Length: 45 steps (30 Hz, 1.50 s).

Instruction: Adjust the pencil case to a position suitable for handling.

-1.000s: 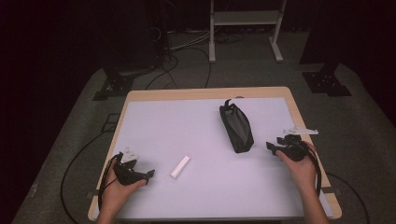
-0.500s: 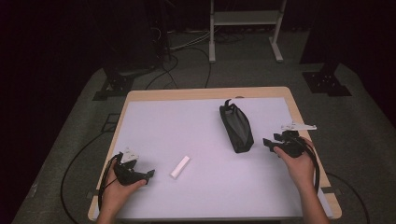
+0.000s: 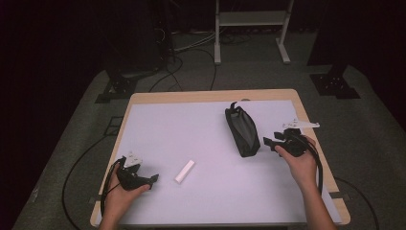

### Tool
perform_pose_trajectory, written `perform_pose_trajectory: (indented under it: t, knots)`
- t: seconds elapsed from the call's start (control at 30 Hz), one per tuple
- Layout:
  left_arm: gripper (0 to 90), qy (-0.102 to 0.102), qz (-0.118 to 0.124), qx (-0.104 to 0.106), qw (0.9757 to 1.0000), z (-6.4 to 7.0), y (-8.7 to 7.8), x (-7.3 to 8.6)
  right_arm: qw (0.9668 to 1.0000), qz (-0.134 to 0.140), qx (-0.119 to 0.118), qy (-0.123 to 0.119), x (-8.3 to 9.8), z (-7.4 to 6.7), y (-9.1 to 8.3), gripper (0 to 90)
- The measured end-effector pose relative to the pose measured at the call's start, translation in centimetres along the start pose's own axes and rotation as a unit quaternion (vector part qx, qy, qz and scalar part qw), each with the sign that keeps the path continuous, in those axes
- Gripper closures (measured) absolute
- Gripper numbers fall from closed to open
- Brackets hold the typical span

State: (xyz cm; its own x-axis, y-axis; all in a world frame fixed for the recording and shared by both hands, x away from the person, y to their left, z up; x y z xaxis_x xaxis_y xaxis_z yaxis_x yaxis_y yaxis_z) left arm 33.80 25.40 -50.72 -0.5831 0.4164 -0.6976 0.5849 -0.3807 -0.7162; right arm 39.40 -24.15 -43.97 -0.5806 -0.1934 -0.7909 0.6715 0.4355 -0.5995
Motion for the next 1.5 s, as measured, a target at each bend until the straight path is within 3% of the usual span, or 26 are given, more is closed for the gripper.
perform_pose_trajectory:
  t: [0.43, 1.27, 1.4, 1.5]
  knots:
    - [1.8, 0.0, 0.0, 0.0, 1.0, 0.0, 0.0, 0.0, 0.9999, 0.001, -0.013, -0.006, -2.3, -1.2, 1.9, 43.3]
    - [1.8, 0.0, 0.0, 0.0, 1.0, 0.0, 0.0, 0.0, 0.9995, -0.018, -0.018, 0.019, -3.0, -1.2, 5.8, 45.3]
    - [1.8, 0.0, 0.0, 0.0, 1.0, 0.0, 0.0, 0.0, 0.9993, -0.022, -0.02, 0.022, -2.8, -1.2, 6.4, 49.3]
    - [1.8, 0.0, 0.0, 0.0, 1.0, 0.0, 0.0, 0.0, 0.9991, -0.023, -0.02, 0.031, -2.8, -1.2, 6.6, 59.4]
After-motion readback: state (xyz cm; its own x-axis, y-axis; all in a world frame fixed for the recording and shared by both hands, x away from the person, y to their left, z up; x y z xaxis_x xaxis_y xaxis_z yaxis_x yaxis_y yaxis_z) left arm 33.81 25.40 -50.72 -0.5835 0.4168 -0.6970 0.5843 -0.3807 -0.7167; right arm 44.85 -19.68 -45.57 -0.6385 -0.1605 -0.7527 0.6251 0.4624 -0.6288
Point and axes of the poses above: each handheld gripper's, and its own axes: y roughly forward along the jaws, x roughly out of its underside, z roughly to its right, the point moved 4 cm from there along y, roughly forward along the jaws, and after that the axes turned 1 degree about -z, right-handed, at the moved point
